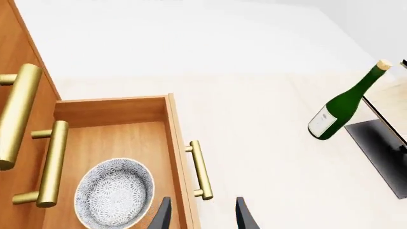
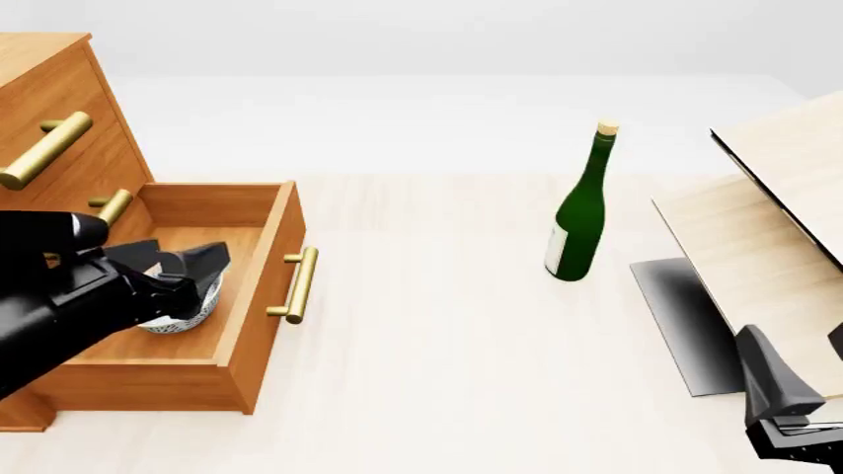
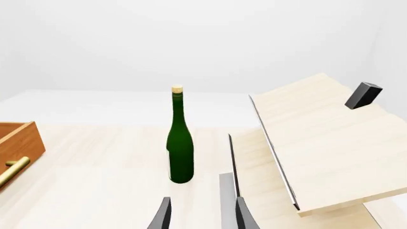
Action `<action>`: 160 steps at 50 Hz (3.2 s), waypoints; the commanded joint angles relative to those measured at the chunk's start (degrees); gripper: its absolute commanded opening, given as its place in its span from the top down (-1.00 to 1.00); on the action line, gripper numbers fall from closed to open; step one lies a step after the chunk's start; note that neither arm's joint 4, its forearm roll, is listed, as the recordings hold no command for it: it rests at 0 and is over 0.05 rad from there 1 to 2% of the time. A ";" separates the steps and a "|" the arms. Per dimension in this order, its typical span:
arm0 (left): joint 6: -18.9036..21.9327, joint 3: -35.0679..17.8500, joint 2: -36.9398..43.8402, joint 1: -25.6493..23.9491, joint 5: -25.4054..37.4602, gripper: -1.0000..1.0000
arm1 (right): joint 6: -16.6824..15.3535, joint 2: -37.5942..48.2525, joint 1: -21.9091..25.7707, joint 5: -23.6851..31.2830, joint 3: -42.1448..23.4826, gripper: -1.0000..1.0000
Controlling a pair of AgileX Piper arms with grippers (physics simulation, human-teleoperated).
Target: Put the bowl in the bottom drawer of the cabinet and close it.
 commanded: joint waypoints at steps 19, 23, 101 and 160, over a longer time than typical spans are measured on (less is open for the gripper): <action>3.49 -6.83 0.00 -9.17 6.36 -1.00 | -0.04 0.27 0.09 -0.17 0.00 -1.00; 3.51 -7.59 0.65 -9.69 7.26 -1.00 | -0.05 0.28 0.10 -0.18 0.00 -1.00; -15.10 -4.75 17.75 -23.72 2.56 -1.00 | -0.05 0.45 0.19 -0.29 0.01 -1.00; -13.64 2.62 22.39 -7.34 -2.46 -1.00 | -0.04 0.52 0.18 -0.33 0.01 -1.00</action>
